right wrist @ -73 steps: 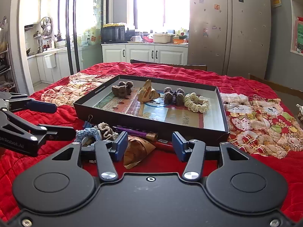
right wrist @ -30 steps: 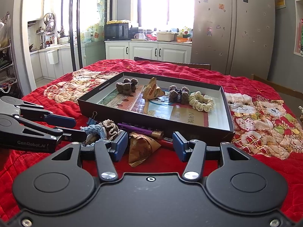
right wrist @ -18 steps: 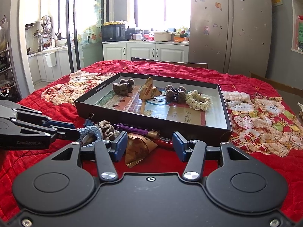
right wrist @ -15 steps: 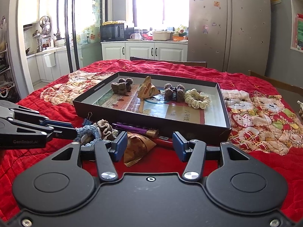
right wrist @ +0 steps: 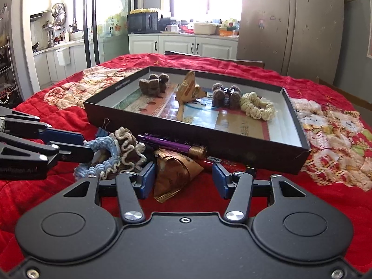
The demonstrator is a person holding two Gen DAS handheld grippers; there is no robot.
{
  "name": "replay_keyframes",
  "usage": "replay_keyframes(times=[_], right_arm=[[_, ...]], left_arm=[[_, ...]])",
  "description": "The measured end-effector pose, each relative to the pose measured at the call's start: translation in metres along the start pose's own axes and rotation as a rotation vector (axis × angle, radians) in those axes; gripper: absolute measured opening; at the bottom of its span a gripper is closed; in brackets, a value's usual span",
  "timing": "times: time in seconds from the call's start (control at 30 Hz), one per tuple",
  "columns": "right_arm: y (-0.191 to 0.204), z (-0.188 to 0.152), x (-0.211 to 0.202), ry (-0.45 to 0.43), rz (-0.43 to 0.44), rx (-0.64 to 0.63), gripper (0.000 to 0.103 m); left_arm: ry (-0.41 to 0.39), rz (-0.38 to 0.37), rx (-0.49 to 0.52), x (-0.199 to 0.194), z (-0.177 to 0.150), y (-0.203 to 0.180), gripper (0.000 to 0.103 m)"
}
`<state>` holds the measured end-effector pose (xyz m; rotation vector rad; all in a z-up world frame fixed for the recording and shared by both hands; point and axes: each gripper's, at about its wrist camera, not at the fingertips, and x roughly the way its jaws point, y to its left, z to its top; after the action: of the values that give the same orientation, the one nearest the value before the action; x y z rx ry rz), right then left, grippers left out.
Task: Organize objects
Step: 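Grasp the blue crocheted scrunchie with the left gripper while the right gripper reaches the brown paper packet, then lift the blue scrunchie with the left gripper while the right gripper grips the brown packet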
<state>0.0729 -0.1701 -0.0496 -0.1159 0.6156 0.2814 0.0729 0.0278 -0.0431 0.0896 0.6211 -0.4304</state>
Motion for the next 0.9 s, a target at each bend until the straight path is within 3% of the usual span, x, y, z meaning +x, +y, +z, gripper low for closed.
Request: replay_keyframes(times=[0.13,0.2,0.27,0.37,0.9], right_arm=[[0.004,0.0,0.007,0.007,-0.009,-0.016,0.049],[0.004,0.0,0.007,0.004,-0.004,-0.018,0.041],[0.003,0.0,0.007,0.006,0.005,-0.009,0.039],[0.002,0.0,0.003,-0.003,0.012,-0.005,0.034],[0.005,-0.002,-0.025,-0.073,0.024,-0.032,0.032]], left_arm=[[0.017,-0.001,0.011,0.008,-0.001,0.0,0.048],[0.017,-0.009,0.007,0.009,-0.002,0.001,0.046],[0.019,-0.021,-0.016,0.01,-0.002,0.004,0.026],[0.023,-0.038,-0.033,0.01,-0.001,0.006,0.017],[-0.043,-0.054,-0.017,-0.021,0.008,-0.002,0.013]])
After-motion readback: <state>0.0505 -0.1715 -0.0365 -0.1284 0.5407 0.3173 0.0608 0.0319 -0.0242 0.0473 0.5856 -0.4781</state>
